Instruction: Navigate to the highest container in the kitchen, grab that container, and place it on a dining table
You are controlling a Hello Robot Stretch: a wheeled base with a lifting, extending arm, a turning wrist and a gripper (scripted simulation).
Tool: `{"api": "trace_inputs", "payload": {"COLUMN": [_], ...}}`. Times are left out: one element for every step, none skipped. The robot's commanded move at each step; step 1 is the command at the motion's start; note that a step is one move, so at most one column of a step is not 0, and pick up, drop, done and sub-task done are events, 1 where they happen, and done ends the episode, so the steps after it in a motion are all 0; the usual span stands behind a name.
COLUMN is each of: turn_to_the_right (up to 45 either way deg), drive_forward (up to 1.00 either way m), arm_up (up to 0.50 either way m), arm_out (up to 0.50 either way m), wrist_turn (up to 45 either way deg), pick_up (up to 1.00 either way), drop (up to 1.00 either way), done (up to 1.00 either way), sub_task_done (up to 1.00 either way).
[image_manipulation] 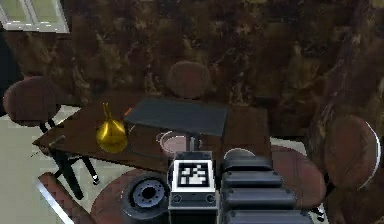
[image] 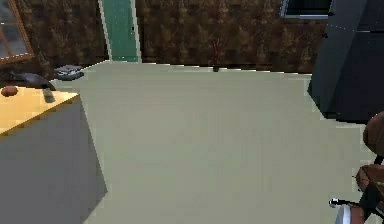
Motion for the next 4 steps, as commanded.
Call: {"api": "trace_inputs", "payload": {"turn_to_the_right": [-27.0,45.0,45.0,42.0], "drive_forward": [0.0,0.0,0.0,0.0], "arm_up": [0.0,0.0,0.0,0.0], "arm_out": [0.0,0.0,0.0,0.0], "wrist_turn": [0.0,0.0,0.0,0.0], "pick_up": [0.0,0.0,0.0,0.0], "drop": [0.0,0.0,0.0,0.0], "done": [0.0,0.0,0.0,0.0], "sub_task_done": [0.0,0.0,0.0,0.0]}}
